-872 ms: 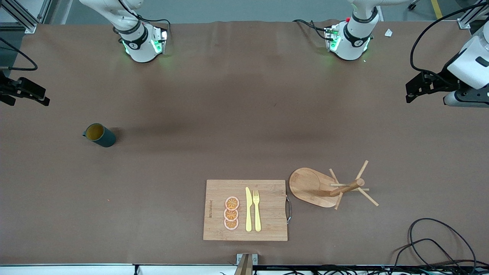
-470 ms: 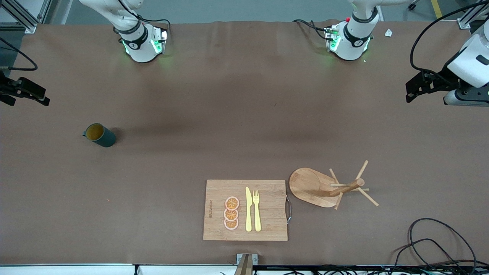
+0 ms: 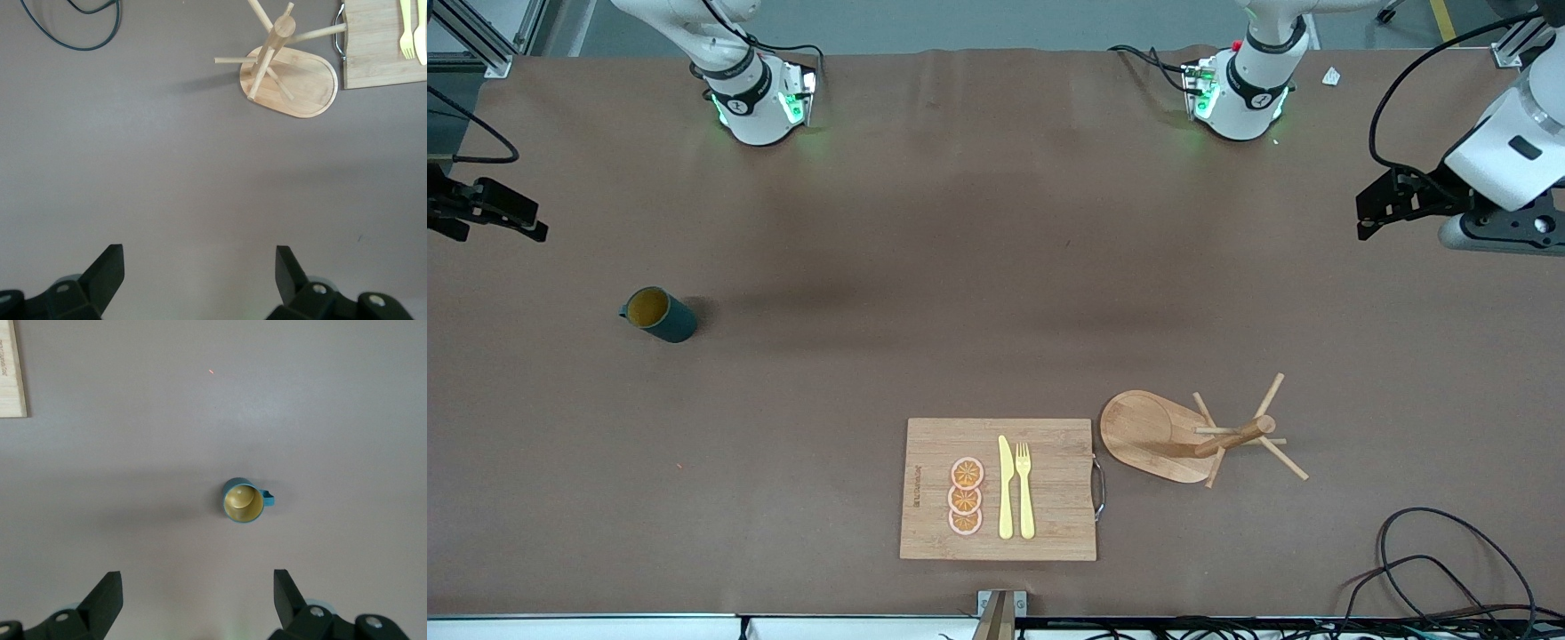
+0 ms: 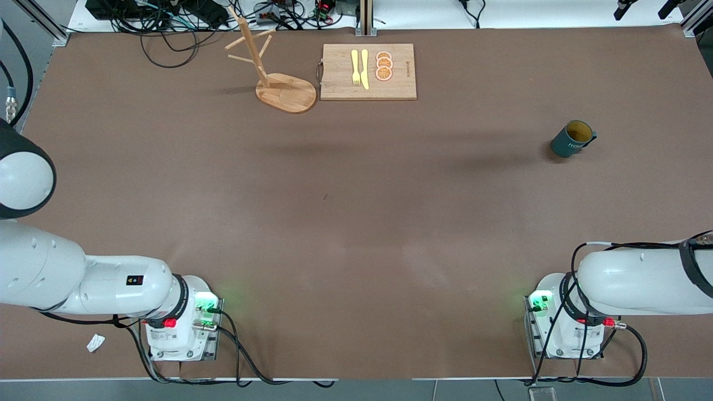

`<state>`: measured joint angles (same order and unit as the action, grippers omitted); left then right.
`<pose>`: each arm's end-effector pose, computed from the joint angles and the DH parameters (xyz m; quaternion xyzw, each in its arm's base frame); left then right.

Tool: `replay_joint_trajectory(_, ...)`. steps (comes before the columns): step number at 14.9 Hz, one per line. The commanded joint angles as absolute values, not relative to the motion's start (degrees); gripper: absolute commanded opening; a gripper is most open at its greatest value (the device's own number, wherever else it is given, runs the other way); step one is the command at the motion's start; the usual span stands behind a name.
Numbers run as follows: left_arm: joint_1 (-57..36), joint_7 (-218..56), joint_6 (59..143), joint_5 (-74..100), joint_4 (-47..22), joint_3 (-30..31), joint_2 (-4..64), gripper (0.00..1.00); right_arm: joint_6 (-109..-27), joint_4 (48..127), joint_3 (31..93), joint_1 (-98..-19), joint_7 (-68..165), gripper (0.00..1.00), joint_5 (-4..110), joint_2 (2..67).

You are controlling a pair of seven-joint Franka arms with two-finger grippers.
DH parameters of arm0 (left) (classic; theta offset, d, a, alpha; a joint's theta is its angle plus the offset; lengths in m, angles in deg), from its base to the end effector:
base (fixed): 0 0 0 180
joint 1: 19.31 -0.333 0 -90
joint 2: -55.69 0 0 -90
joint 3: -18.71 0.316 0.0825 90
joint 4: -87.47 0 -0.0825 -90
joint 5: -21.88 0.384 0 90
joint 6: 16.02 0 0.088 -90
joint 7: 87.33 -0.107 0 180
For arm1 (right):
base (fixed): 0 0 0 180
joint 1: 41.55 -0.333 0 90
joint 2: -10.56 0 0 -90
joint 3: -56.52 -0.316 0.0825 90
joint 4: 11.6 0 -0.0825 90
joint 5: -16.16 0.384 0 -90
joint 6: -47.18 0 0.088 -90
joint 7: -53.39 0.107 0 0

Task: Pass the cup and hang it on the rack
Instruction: 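Move the right gripper down toward the teal mug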

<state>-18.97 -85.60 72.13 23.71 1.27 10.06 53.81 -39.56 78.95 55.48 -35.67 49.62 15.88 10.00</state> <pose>0.5557 -0.0828 0.6348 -0.9979 0.0627 -0.0021 0.0134 0.5432 -0.0465 0.6205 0.9996 -0.0094 -0.0285 0.0004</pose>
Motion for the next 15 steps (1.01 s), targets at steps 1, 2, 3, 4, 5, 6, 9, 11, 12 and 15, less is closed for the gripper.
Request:
replay_joint_trajectory(1,-18.70,-86.63,71.69,23.64,1.51,10.01,53.05,1.00,-39.66,81.64,55.38,-35.40,49.44,1.00,15.46,9.42)
replay_joint_trajectory(2,-18.78,-86.80,71.78,23.64,1.51,10.01,52.70,1.00,-40.09,83.39,55.46,-35.40,49.44,1.00,15.46,9.33)
replay_joint_trajectory(3,-18.78,-86.89,71.78,23.73,1.86,10.01,52.35,1.00,-41.05,86.10,55.46,-35.05,49.35,1.00,15.63,8.81)
replay_joint_trajectory(4,-18.61,-86.80,71.87,23.73,2.04,10.01,52.26,1.00,-43.33,89.44,55.46,-34.44,49.35,1.00,15.89,7.41)
replay_joint_trajectory(5,-18.52,-86.37,71.96,23.73,2.04,10.01,52.26,1.00,-45.79,93.04,55.46,-34.43,49.35,1.00,15.90,5.83)
replay_joint_trajectory(6,-18.61,-86.28,71.96,23.73,2.04,10.01,52.26,1.00,-48.25,96.29,55.46,-34.34,49.35,1.00,15.90,4.43)
replay_joint_trajectory(9,-18.70,-85.84,71.96,23.73,2.12,9.31,52.35,1.00,-53.17,103.42,55.55,-33.20,49.44,1.00,16.07,1.52)
replay_joint_trajectory(11,-18.70,-85.75,72.04,23.73,2.13,9.22,52.35,1.00,-55.73,105.72,55.55,-33.11,49.35,1.00,17.03,1.25)
replay_joint_trajectory(12,-18.61,-85.75,72.13,23.73,2.13,9.22,52.26,1.00,-58.35,107.90,55.55,-33.20,49.35,1.00,17.30,0.90)
replay_joint_trajectory(15,-18.78,-85.92,72.22,23.73,2.13,9.22,52.35,1.00,-69.59,116.16,55.64,-33.29,49.35,1.00,17.48,-1.03)
